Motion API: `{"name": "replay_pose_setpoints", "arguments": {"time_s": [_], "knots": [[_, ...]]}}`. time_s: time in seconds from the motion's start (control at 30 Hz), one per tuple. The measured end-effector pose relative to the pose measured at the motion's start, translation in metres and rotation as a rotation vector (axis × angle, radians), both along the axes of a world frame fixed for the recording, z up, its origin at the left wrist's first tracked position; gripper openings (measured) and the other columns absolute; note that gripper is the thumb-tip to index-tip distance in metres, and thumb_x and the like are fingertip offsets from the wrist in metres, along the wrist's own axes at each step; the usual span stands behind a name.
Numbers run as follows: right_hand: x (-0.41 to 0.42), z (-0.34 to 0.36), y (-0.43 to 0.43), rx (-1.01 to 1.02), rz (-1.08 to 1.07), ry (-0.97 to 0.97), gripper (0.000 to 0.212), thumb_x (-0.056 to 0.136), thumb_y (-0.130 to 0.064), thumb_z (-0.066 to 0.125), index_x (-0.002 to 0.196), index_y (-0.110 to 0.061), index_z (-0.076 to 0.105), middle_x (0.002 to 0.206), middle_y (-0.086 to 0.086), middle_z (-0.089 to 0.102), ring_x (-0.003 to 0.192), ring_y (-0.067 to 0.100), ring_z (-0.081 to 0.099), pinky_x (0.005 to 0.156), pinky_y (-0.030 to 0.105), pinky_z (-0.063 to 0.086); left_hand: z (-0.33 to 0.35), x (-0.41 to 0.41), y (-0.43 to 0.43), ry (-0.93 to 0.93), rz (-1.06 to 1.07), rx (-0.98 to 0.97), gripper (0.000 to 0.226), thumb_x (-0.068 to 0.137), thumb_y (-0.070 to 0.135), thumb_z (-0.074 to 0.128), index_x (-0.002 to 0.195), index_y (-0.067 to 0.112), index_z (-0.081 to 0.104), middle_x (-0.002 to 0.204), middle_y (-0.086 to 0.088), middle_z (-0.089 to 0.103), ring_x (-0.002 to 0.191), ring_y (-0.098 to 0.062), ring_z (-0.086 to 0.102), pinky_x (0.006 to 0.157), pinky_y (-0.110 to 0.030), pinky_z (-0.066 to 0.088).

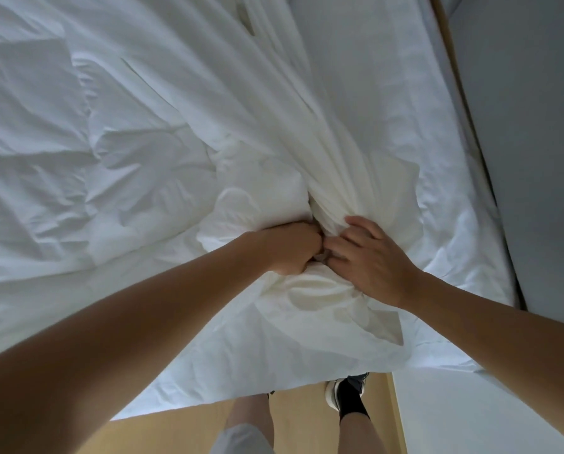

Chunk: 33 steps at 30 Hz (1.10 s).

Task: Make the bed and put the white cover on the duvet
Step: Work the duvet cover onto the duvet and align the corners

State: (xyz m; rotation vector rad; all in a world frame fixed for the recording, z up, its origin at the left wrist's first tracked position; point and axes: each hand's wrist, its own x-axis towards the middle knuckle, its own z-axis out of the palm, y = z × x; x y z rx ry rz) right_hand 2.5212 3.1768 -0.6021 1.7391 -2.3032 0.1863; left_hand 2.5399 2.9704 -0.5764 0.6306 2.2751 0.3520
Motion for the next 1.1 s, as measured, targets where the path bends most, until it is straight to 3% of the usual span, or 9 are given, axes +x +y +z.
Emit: {"name": "replay_pose_setpoints", "arguments": {"time_s": [0.13,0.37,0.43,0.53,0.67,0.77,0.87,1.0,1.1], "knots": [[-0.008,0.007,0.005,-0.005,0.037,-0.038,0.028,0.101,-0.008,0.051,0.094,-0.021,0.075,0.099,-0.002,0.071,0.078,0.023,0.063,0.107,0.044,0.045,0.0,-0.003,0.0,-0.09,0.294,0.126,0.027,0.091,0.014,0.059,0.065,0.016,0.06,0.063,0.004,0.058,0.058,-0.014,0.051,0.058,-0.029,0.044],[-0.024,0.013,0.006,0.107,0.11,-0.127,0.039,0.103,-0.007,0.038,0.113,-0.019,0.073,0.096,-0.005,0.071,0.081,0.024,0.06,0.107,0.041,0.04,-0.014,0.003,0.004,-0.285,0.589,0.299,0.029,0.092,0.015,0.06,0.063,0.018,0.054,0.06,0.005,0.053,0.056,-0.009,0.046,0.058,-0.025,0.038],[-0.024,0.014,0.003,0.123,0.104,-0.134,0.033,0.098,-0.004,0.044,0.106,-0.017,0.073,0.088,-0.005,0.068,0.081,0.024,0.058,0.104,0.041,0.042,-0.016,0.006,0.004,-0.359,0.676,0.338,0.007,0.085,0.02,0.063,0.079,0.017,0.059,0.07,0.004,0.058,0.066,-0.01,0.052,0.065,-0.027,0.044],[-0.022,0.018,-0.001,0.191,0.087,-0.161,0.027,0.088,0.0,0.049,0.094,-0.015,0.07,0.074,-0.003,0.06,0.079,0.025,0.054,0.099,0.04,0.042,-0.007,0.007,0.0,-0.438,0.781,0.391,0.045,0.072,0.024,0.057,0.117,0.027,0.059,0.098,0.006,0.067,0.093,-0.013,0.062,0.09,-0.035,0.052],[-0.023,0.027,-0.011,0.279,0.08,-0.253,0.024,0.083,-0.011,0.043,0.084,-0.017,0.066,0.069,-0.003,0.061,0.078,0.026,0.055,0.09,0.043,0.043,0.025,0.031,0.01,-0.46,0.908,0.474,0.056,0.067,0.037,0.061,0.12,0.02,0.056,0.112,-0.005,0.065,0.109,-0.025,0.06,0.101,-0.052,0.047],[-0.023,0.034,-0.021,0.419,0.106,-0.273,0.014,0.077,-0.021,0.057,0.087,-0.02,0.067,0.072,-0.005,0.066,0.08,0.024,0.055,0.088,0.044,0.042,0.053,0.081,0.04,-0.238,0.94,0.341,0.095,0.065,0.067,0.07,0.144,0.027,0.036,0.141,0.005,0.045,0.134,-0.02,0.038,0.115,-0.043,0.037],[-0.023,0.042,-0.029,0.52,0.122,-0.276,0.009,0.078,-0.03,0.064,0.085,-0.023,0.064,0.072,-0.007,0.066,0.078,0.022,0.055,0.086,0.044,0.041,0.061,0.107,0.075,-0.091,1.05,0.169,0.13,0.059,0.068,0.081,0.158,0.021,0.01,0.153,0.008,0.023,0.142,-0.018,0.017,0.118,-0.036,0.029],[-0.021,0.054,-0.042,0.582,0.187,-0.222,0.023,0.068,-0.029,0.076,0.087,-0.023,0.064,0.068,-0.006,0.063,0.073,0.021,0.054,0.079,0.044,0.043,0.026,0.091,0.085,0.055,1.329,0.146,0.082,0.065,0.039,0.084,0.134,0.017,0.047,0.126,0.001,0.057,0.119,-0.024,0.049,0.098,-0.034,0.049],[-0.021,0.054,-0.044,0.52,0.183,-0.27,0.044,0.054,-0.022,0.084,0.092,-0.015,0.063,0.07,0.0,0.063,0.074,0.024,0.058,0.078,0.045,0.045,0.012,0.081,0.069,-0.016,1.354,0.197,0.047,0.068,0.027,0.081,0.109,0.018,0.06,0.1,-0.001,0.067,0.095,-0.024,0.064,0.078,-0.033,0.054]]}}
